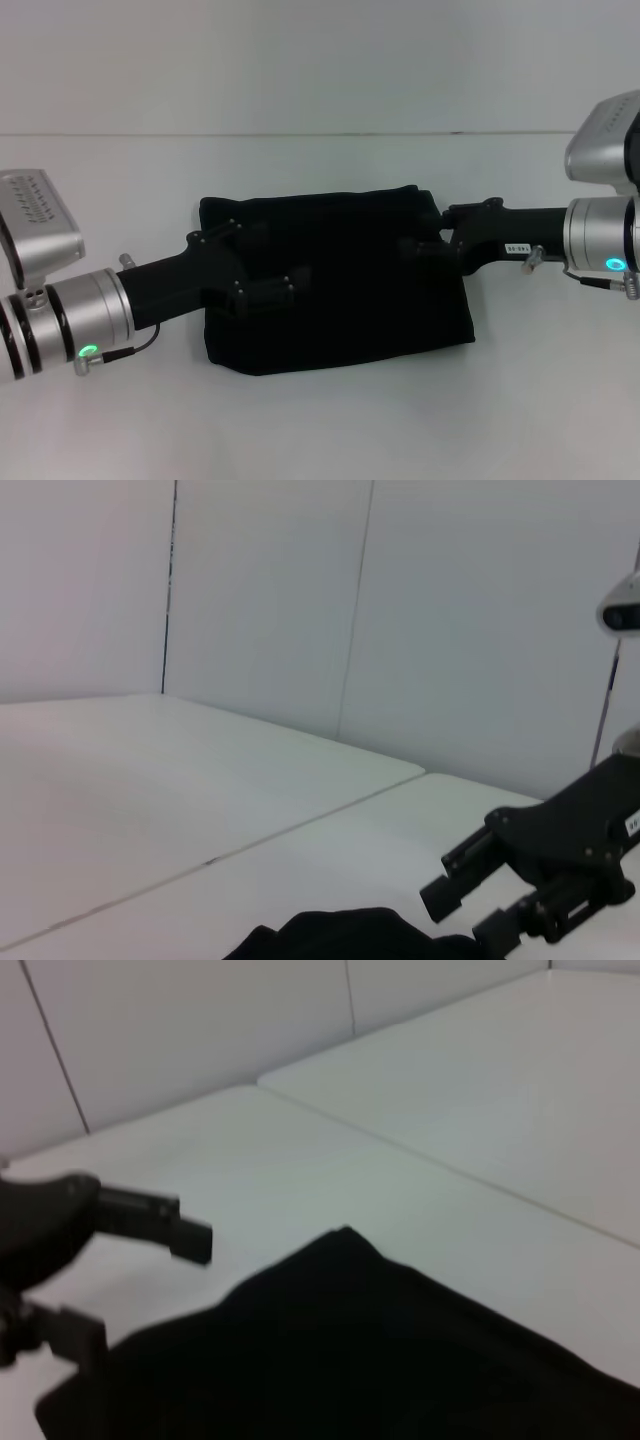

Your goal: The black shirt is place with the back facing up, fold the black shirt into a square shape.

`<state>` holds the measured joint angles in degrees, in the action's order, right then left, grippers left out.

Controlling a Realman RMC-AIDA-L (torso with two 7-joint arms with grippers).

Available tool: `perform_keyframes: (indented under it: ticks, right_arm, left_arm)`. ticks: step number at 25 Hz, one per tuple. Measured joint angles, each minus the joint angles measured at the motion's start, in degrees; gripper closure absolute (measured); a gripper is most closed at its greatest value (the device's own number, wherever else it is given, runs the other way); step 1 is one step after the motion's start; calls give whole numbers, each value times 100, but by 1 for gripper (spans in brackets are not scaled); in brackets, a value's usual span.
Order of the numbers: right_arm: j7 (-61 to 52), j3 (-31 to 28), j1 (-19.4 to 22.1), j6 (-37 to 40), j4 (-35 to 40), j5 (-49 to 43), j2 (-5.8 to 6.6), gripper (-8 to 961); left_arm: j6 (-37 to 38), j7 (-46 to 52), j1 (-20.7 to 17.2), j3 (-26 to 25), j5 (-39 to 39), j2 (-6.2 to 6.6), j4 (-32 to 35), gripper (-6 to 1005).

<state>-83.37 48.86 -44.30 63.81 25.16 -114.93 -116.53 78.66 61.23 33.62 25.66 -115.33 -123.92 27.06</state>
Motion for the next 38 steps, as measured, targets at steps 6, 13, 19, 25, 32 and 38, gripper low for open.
perform_keyframes:
  ticks: [6,13,19,25,32,38]
  right_arm:
    - [-46,90,-8,-356,-2,-430,-11,398]
    - [-70,65,29,-801,30,-751,-54,399]
    - [-65,-325,121,-783,150,-708,3,401]
    - [-176,-695,109,-460,290,-398,11,403]
    - [-627,-193,-224,-1156,89,-430,-223,404]
    - [-677,242,-427,-2009,-298,-430,-344,404]
  left_arm:
    - [5,4,-28,1,90,-3,-33,90]
    - [-1,22,-40,0,99,-16,-55,91]
    - [-17,69,-51,0,99,-26,-60,91]
    - [-42,124,-58,0,113,-28,-61,91]
    - [-53,142,-57,0,176,-26,-60,91]
    - [-61,144,-57,0,176,-17,-60,90]
